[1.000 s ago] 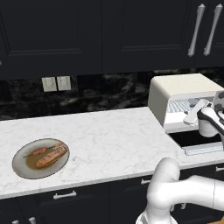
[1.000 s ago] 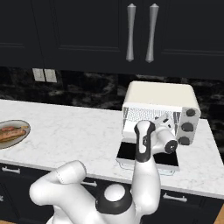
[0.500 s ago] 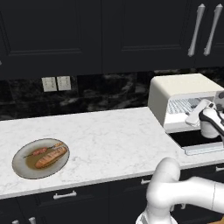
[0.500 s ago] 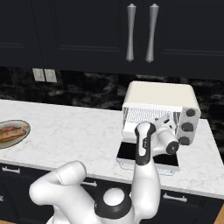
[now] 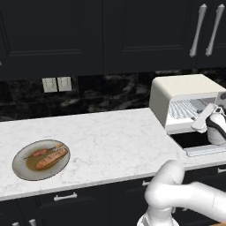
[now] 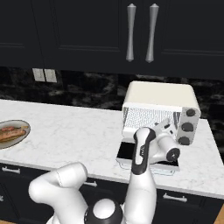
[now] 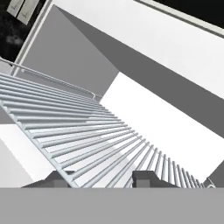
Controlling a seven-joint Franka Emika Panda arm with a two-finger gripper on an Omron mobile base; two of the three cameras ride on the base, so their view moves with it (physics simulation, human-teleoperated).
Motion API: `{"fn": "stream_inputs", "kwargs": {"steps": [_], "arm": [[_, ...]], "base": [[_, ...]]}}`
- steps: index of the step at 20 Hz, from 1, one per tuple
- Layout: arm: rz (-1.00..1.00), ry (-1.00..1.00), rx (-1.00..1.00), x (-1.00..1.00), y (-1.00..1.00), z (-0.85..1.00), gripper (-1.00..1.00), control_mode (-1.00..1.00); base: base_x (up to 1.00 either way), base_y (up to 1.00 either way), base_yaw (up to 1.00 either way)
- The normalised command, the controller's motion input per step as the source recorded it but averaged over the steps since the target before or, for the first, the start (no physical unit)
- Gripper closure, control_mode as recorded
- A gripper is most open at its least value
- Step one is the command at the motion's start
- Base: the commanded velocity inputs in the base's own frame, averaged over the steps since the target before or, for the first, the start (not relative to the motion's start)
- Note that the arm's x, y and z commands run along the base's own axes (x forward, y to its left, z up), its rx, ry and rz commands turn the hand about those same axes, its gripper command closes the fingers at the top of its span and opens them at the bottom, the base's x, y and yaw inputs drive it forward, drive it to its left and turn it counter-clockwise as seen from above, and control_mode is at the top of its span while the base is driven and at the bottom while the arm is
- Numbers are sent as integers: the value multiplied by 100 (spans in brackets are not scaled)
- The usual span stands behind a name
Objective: Pick up the kebab skewer and baguette bread, and place them inside the toaster oven. Close the toaster oven door and start by setting the timer.
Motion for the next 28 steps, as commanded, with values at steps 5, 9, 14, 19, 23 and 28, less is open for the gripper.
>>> {"fn": "stream_inputs", "kwargs": {"steps": [5,9,14,19,23,28], "arm": [[-1,0,0,-43,0,11,100,-100],[-2,0,0,-47,-2,11,100,-100],[-1,0,0,-42,-2,14,100,-100],[-1,0,0,-43,-16,16,100,-100],[0,0,0,-39,-22,14,100,-100],[0,0,0,-32,-25,15,100,-100]], "base": [[0,0,0],[0,0,0],[0,0,0],[0,0,0],[0,0,0],[0,0,0]]}}
